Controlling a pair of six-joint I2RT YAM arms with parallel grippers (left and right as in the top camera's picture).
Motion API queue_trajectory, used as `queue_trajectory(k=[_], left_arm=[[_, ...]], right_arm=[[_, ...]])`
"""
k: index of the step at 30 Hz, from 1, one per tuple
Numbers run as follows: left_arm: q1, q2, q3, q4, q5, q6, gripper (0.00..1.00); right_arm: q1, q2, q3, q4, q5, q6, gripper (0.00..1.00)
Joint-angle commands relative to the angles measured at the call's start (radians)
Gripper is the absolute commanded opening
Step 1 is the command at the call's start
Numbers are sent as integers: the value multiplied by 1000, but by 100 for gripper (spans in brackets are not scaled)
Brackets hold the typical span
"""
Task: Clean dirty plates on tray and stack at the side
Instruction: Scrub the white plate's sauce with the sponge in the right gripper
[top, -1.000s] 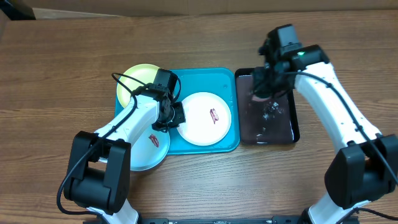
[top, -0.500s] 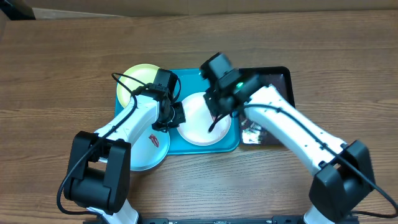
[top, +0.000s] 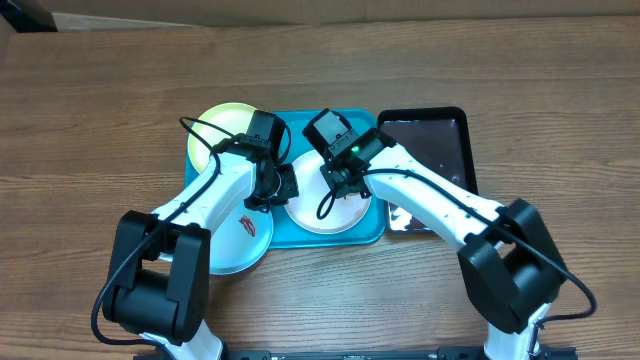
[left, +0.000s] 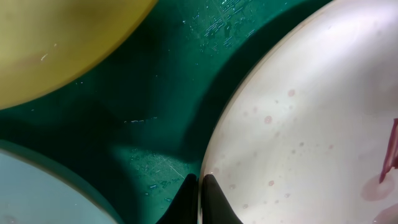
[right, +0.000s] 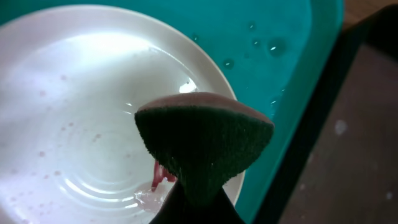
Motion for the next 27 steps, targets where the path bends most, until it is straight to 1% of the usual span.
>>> queue_trajectory(k=[1, 3, 8, 14, 16, 23, 27], left_arm=[[5, 13, 21, -3, -10, 0, 4], [5, 13, 21, -4, -10, 0, 4], [5, 13, 21, -7, -10, 0, 4], [5, 13, 21, -8, -10, 0, 4], [5, 13, 21, -8, -10, 0, 4], [5, 13, 21, -8, -10, 0, 4], [5, 13, 21, -11, -10, 0, 4]], right_arm=[[0, 53, -2, 19, 56, 42, 4], [0, 76, -2, 27, 85, 54, 4], [0, 116, -2, 64, 79, 54, 4], [-1, 142, -5, 71, 73, 105, 4], [-1, 146, -6, 71, 46, 123, 4], [-1, 150, -42, 93, -76, 122, 4], [-1, 150, -60, 108, -80, 121, 4]])
